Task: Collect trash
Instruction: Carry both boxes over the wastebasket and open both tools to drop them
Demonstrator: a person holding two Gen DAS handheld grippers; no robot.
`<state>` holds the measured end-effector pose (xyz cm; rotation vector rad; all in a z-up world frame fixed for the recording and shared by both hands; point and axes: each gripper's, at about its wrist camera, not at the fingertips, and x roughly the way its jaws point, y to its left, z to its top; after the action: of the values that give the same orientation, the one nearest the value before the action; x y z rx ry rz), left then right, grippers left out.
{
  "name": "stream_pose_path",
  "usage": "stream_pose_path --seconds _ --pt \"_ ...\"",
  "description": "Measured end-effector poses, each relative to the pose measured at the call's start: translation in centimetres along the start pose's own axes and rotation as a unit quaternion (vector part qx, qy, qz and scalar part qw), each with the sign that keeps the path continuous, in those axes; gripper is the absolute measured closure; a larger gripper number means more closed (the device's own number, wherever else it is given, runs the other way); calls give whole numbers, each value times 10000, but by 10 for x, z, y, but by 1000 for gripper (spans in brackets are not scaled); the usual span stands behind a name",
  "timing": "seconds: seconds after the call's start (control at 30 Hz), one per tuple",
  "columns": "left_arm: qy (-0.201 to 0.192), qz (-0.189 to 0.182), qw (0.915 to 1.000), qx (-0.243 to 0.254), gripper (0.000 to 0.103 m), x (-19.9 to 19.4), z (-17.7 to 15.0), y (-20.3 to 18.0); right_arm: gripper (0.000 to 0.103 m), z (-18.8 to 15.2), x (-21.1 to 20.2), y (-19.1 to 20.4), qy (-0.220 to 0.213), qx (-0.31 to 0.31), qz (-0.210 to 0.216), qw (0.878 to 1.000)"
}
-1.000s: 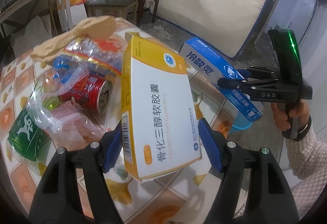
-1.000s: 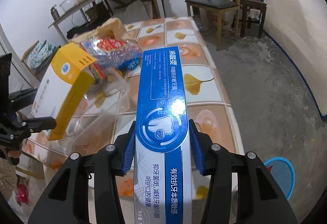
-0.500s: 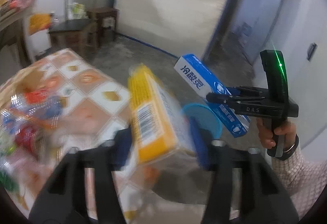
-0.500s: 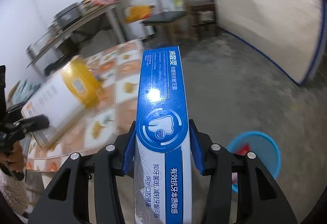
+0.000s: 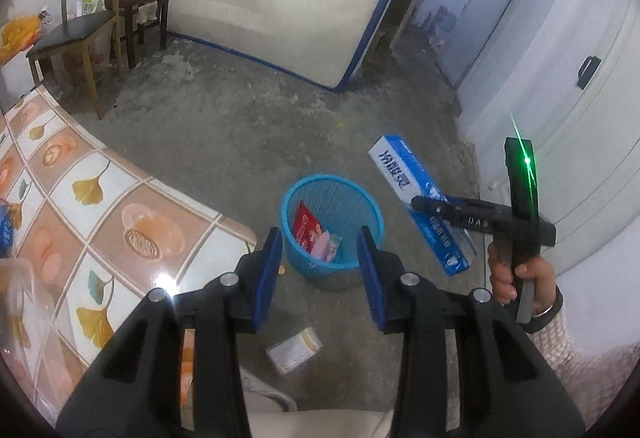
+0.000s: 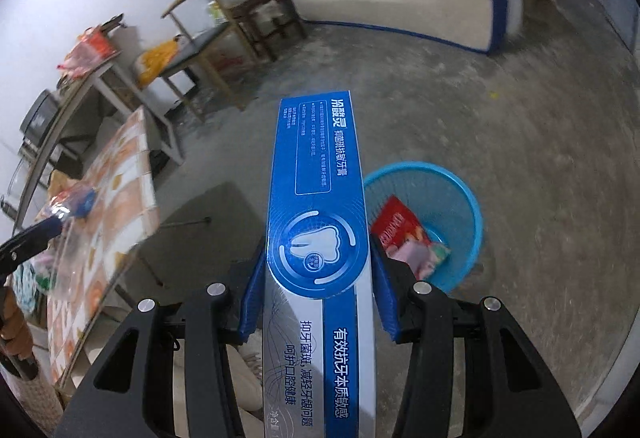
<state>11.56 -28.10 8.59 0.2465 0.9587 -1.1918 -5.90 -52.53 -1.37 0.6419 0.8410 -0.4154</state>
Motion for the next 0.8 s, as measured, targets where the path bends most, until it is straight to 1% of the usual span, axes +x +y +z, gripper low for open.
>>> stream_pose_path --seconds 0.1,0.23,0.3,0.4,0.5,0.63,0.7,0.73,0.8 --pt "107 -23 9999 -11 55 6 -4 5 56 -4 12 -3 73 27 32 10000" --pt "272 9 9996 61 48 11 -15 -1 56 -9 20 -6 139 30 85 9999" --pt "317 27 9995 89 46 15 -18 -3 56 -10 23 -10 145 55 41 9999" --pt "342 60 9993 100 43 15 -21 -6 56 -8 33 -22 147 155 -136 9997" --pt "330 86 9994 66 42 13 -22 -5 56 0 45 -40 130 272 -440 9986" --pt "249 148 9996 25 38 8 -25 -2 56 14 76 -65 117 442 -736 9962" --pt "192 180 9997 2 36 4 -27 1 50 17 91 -73 129 452 -940 9945" --pt "164 205 9997 -13 35 2 -28 2 44 18 99 -78 125 477 -1064 9931" --pt "128 237 9996 -9 34 1 -32 4 44 16 105 -81 121 481 -1134 9923"
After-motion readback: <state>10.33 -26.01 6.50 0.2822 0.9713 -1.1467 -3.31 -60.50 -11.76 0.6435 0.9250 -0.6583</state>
